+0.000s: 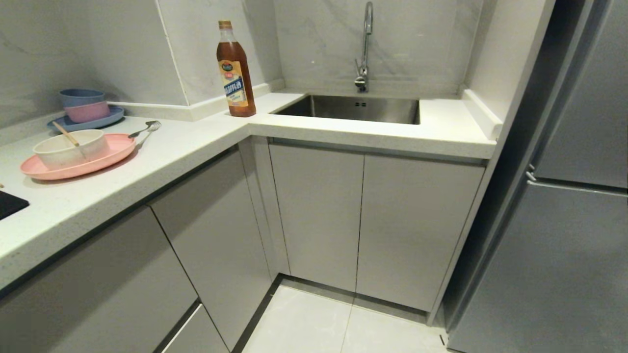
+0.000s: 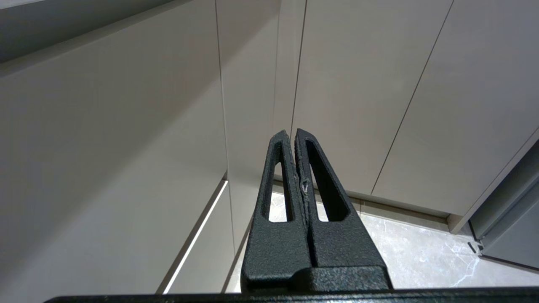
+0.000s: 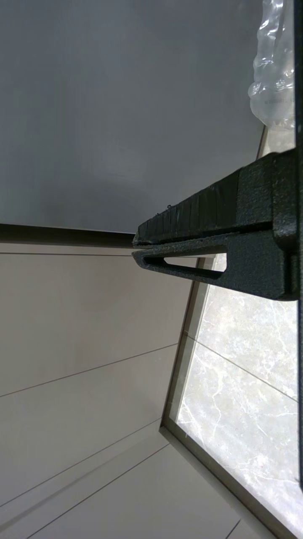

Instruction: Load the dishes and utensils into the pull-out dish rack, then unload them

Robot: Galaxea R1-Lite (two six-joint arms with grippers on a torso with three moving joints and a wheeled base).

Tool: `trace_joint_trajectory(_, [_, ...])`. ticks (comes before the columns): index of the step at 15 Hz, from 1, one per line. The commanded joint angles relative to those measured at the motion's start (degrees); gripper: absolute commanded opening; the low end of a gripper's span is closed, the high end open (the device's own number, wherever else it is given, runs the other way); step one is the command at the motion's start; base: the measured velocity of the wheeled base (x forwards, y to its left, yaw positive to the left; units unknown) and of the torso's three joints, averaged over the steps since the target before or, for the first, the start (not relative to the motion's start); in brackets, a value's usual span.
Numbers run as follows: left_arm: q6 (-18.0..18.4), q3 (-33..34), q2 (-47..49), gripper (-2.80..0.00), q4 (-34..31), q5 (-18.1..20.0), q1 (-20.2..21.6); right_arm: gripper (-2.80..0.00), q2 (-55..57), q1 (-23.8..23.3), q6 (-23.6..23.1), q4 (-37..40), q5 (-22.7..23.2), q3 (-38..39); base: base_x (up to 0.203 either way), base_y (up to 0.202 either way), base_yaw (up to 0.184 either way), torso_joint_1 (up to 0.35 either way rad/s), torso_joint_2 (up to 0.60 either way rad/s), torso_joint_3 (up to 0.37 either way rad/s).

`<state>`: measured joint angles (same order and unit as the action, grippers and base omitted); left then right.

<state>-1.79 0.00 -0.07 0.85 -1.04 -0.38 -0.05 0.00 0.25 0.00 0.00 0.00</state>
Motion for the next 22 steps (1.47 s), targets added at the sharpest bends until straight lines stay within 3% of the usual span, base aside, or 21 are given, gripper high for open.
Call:
trace_joint_trajectory(1, [-0.13,0.0,-0.1,-2.8,0.02,-0.04,-0.06,-2.8,0.05,0.0,0.01,0.0,0.0,0.0,0.0,0.0,0.0,0.0,0.0,0.0])
trace_joint_trajectory(22, [-0.05,0.0,-0.1,-2.8,0.02,-0.11,0.03,-2.8,0.05,0.0,0.01,0.0,0.0,0.0,0.0,0.0,0.0,0.0,0.0,0.0])
